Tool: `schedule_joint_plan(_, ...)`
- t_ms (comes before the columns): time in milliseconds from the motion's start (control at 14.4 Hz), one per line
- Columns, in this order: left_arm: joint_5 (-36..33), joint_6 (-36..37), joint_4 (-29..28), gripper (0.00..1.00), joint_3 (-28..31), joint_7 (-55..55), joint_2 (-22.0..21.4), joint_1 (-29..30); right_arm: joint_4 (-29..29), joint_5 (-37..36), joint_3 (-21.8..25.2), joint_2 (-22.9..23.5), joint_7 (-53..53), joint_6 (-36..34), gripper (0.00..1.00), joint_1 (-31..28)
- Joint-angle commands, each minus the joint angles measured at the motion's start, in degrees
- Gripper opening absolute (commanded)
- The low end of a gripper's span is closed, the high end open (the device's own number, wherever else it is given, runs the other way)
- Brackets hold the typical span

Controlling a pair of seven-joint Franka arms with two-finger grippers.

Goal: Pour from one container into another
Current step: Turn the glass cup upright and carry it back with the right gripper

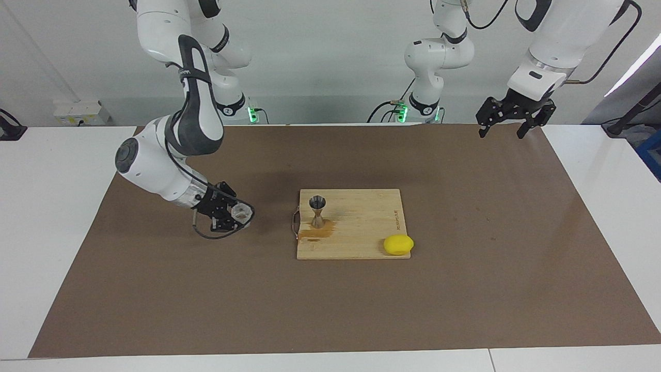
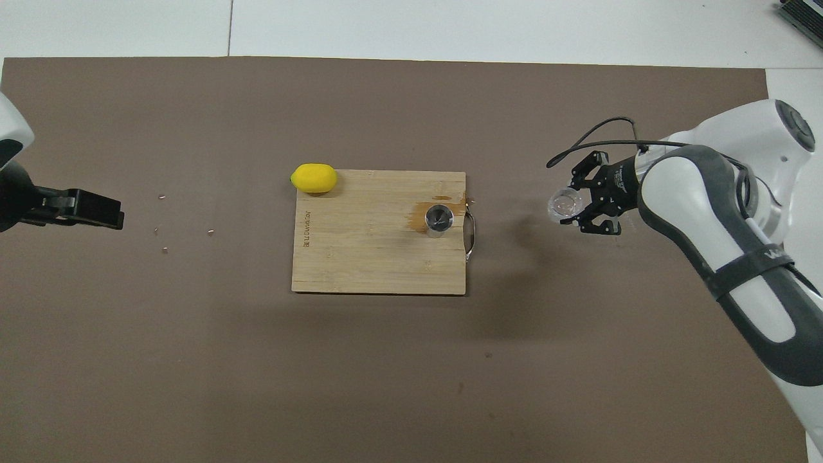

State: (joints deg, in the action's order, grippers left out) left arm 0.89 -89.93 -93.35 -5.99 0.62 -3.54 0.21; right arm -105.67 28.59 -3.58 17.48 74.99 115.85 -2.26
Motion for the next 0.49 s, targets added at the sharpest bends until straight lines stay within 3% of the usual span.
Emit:
schedule_joint_plan(0,-0.46,-0.15,-0.69,1.00,0.54,-0.01,-0.67,-0.56,-5.15,2.78,-0.81,-2.89,-5.10,1.48,0.00,-3.09)
schedule_joint_plan(418,-0.46,-0.15,-0.69,1.00,0.54,-0.01,-0.67,-0.56,-7.44,4.37,-0.81,-0.52,-20.65,-0.10,0.00,-11.79)
